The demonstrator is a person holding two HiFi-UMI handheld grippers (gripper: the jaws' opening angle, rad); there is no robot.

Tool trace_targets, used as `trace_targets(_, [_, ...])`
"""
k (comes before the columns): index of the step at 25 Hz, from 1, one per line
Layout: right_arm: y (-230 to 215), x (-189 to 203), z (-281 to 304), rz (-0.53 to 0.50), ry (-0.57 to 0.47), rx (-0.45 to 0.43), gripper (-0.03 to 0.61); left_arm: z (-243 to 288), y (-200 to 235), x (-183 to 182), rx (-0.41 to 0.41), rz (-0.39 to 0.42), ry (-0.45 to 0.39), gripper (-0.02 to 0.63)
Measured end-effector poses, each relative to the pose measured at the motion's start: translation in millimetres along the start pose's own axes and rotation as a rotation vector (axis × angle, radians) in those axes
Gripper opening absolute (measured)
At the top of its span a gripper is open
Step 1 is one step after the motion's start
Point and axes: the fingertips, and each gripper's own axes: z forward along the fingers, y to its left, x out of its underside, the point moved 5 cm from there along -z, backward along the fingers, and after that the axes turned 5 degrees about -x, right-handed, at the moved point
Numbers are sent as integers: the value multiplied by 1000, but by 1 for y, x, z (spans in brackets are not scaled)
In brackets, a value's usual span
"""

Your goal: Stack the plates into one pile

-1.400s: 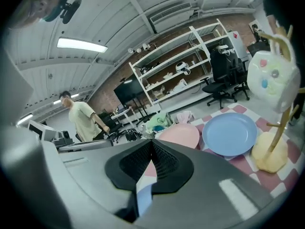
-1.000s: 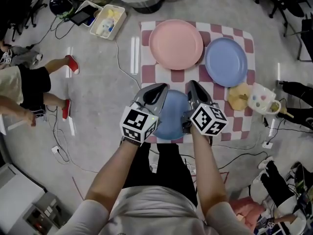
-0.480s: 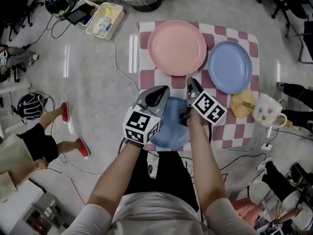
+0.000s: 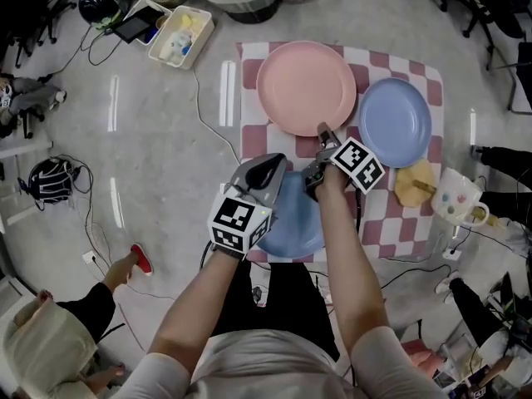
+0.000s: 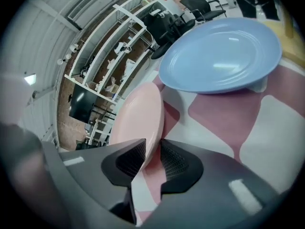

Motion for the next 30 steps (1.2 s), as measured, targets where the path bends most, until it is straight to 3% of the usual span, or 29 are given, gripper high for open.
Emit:
trace_targets(10, [-8,0,4,271,-27,-14,49,-15,10,-5,-14,3,-4,6])
trace_targets(22, [9,7,-37,264,-47,-52,35,-30,2,-13,16,17,-11,7])
trace_targets(30, [3,40,-98,288,-68,-25,35,-53,-16,-17,77,49,-9,6])
